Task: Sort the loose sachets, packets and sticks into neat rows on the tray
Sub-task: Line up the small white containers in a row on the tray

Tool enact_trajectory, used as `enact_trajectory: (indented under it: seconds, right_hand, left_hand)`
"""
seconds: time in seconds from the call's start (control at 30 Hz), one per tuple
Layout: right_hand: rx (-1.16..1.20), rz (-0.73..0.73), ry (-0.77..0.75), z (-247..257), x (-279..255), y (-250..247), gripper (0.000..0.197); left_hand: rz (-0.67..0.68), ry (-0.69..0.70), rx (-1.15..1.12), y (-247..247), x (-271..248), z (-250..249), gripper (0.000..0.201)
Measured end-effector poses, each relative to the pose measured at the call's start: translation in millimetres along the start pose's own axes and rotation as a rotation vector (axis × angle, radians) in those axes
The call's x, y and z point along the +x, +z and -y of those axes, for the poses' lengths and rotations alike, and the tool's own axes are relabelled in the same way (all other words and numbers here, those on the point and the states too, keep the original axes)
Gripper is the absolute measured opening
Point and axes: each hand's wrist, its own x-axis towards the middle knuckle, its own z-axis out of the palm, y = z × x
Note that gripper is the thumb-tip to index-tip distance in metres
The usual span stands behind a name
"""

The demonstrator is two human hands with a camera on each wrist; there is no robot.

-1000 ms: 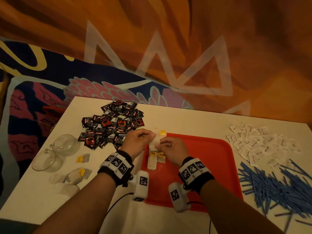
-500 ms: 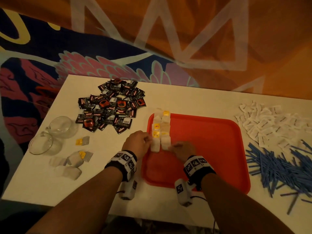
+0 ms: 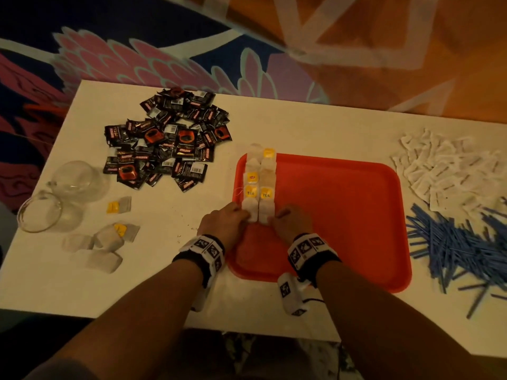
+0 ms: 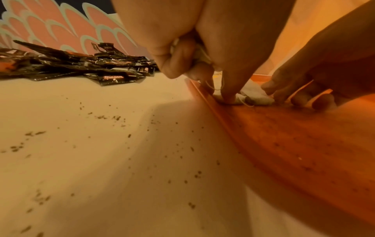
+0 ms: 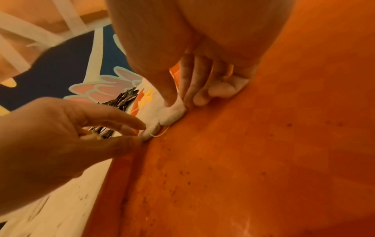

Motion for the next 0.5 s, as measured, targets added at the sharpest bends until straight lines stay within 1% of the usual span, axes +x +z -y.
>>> enact_trajectory:
  seconds: [0.07,0.2,0.33,0.4,0.47,0.5]
  right_hand:
    - [0.015,-0.013,-0.036,-1.2,-0.1,0.8,0.013]
    - [0.041,0.009,-0.064,-1.7,-1.5,3.1,0.012]
    - [0.115,-0.026,-0.086,-3.3,-2.6,-0.9,0.010]
    - [0.133,-0.039,-0.111,-2.6,-4.8,-4.9,0.009]
    - [0.162,-0.036,-0.131,0.0,-6.8,-7.3,0.008]
    - [0.189,-0.024,-0.140,1.7,-7.4,-7.6,0.006]
  left_hand:
    - [0.003,0.010,-0.001,2.1,1.6,1.6,0.033]
    - [-0.028,0.023,-0.006,3.2,5.7,3.5,0.032]
    - [-0.152,0.002,-0.163,4.6,7.4,6.4,0.029]
    - [-0.187,-0.069,-0.319,5.5,10.4,8.0,0.026]
    - [-0.192,-0.196,-0.606,0.3,12.5,6.8,0.029]
    - [-0.185,-0.257,-0.782,-4.8,12.9,4.5,0.037]
